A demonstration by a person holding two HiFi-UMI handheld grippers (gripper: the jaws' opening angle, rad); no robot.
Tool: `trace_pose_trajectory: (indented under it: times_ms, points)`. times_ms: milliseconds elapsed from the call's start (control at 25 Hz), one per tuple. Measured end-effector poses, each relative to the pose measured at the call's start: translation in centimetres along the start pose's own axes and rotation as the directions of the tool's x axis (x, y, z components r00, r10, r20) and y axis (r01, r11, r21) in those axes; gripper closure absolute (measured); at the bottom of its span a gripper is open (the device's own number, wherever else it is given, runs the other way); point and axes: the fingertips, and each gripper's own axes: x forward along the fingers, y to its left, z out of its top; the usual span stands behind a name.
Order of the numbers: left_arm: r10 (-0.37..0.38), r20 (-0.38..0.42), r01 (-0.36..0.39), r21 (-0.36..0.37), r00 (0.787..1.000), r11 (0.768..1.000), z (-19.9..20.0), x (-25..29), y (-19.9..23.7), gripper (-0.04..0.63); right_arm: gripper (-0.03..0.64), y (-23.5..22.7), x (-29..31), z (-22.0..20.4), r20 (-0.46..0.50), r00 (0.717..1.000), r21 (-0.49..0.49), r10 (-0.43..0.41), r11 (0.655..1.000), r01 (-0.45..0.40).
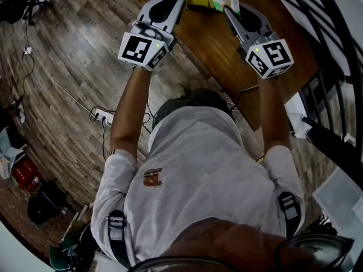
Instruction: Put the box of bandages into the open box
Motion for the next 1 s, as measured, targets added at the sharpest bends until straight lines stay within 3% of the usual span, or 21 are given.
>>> trace_pose_trajectory:
  times_ms: [320, 520, 800, 1000]
  points:
    - [0.04, -0.013, -0.039, 0.034, 0.999, 0.999, -1.7, 3.2, 1.0, 0.578, 0.518, -5.3, 2.7, -4.3, -0.161, 0.986, -0.025, 0.033, 0.999, -0.038]
    - [0.028, -0.038, -0.026, 0.039, 0.999, 0.999, -4.1, 5.1, 2.2, 0.579, 0.518, -7.5, 4.9, -6.5, -0.262, 0.964, -0.033, 0.041, 0.998, -0.051]
    - [0.03, -0.066, -0.028, 0.022, 0.997, 0.999, -7.2, 8.0, 3.5, 0.579, 0.518, -10.5, 7.7, -10.3, -0.376, 0.925, -0.037, 0.055, 0.997, -0.074]
    - [0.027, -0.076, -0.025, 0.021, 0.997, 0.999, -8.1, 9.5, 4.3, 0.58, 0.518, -12.7, 9.5, -13.5, -0.477, 0.878, -0.022, 0.053, 0.997, -0.072]
